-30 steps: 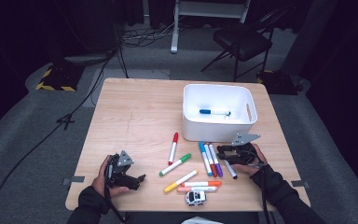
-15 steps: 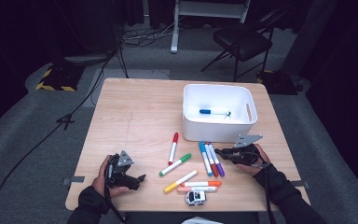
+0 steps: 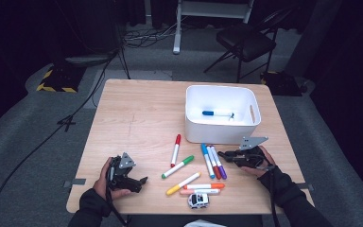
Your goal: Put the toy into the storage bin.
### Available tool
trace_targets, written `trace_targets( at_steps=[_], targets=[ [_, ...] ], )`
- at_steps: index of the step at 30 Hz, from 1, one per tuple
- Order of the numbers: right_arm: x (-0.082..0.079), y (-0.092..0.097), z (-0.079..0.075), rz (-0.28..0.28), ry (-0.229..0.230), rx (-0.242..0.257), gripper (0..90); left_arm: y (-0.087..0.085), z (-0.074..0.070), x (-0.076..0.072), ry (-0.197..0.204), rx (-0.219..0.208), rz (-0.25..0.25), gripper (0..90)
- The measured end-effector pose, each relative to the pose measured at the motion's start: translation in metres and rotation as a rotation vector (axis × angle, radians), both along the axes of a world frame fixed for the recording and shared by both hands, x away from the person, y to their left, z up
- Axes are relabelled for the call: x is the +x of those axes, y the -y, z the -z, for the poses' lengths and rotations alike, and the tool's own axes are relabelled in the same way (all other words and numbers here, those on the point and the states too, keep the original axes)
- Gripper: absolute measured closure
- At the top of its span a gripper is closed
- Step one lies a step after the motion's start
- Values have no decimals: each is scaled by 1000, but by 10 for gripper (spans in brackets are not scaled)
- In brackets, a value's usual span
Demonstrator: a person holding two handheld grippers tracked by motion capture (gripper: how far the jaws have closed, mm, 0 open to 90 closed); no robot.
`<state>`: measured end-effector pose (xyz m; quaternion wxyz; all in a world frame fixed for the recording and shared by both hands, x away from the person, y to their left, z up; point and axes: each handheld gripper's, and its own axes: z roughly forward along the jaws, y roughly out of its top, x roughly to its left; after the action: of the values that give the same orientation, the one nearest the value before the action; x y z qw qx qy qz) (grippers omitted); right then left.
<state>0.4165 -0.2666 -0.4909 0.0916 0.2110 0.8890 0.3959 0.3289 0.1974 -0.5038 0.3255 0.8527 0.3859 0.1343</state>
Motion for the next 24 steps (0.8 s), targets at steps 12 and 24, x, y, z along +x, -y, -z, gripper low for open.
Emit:
trace_targets(
  at_steps=[12, 24],
  targets=[
    [-1, 5, -8, -4, 22, 41, 750, 0, 0, 0, 1, 0, -1, 9],
    [-6, 15, -28, -18, 66, 127, 750, 0, 0, 0, -1, 0, -2, 9]
  ],
)
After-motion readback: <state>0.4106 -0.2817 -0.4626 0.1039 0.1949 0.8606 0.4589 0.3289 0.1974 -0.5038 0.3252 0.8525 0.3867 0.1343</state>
